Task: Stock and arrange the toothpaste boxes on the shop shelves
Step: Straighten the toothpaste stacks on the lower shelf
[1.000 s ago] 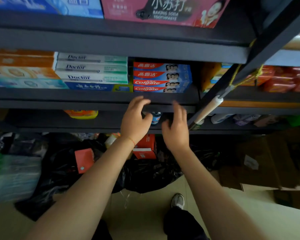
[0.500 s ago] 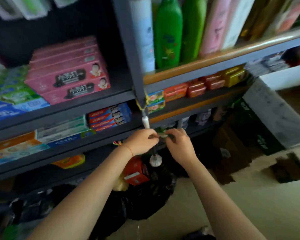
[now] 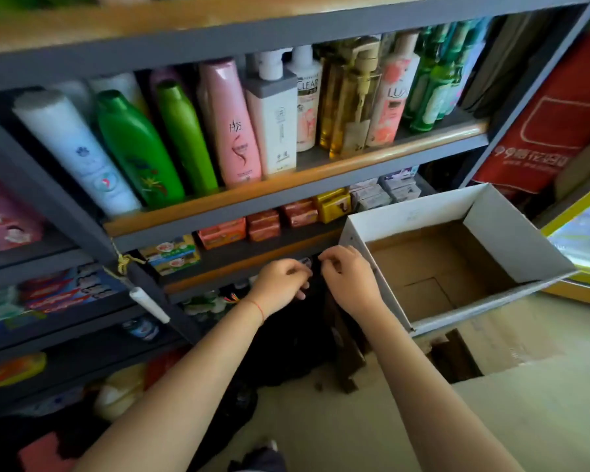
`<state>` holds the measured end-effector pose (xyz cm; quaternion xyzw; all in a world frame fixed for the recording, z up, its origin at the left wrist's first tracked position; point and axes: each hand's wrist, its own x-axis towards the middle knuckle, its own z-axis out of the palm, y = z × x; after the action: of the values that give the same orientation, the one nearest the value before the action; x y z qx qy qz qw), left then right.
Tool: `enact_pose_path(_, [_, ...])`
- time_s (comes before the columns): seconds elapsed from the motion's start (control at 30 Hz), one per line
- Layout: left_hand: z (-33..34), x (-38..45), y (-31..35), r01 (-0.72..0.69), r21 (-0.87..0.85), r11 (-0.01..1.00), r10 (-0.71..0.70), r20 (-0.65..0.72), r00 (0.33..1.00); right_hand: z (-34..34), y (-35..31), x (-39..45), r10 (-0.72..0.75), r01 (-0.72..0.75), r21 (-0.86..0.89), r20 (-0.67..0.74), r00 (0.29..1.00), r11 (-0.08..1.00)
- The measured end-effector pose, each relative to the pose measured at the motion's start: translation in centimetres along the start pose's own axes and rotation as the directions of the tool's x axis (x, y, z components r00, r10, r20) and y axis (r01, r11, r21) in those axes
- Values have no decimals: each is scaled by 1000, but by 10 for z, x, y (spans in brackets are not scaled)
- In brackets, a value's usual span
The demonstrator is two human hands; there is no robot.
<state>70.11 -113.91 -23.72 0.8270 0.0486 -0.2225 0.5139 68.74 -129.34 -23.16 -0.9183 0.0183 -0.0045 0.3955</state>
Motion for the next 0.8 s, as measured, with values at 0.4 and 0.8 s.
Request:
enact_pose_path(0.4, [92,137,64,155,-26,988,-155,-23,988,-75,81,105,333,-136,-450,395,856,883])
enact_pose_path(0.8, [130,140,85,313,284,906,-234,-278,931,-110,123,156,-217,345,-429,318,923,835])
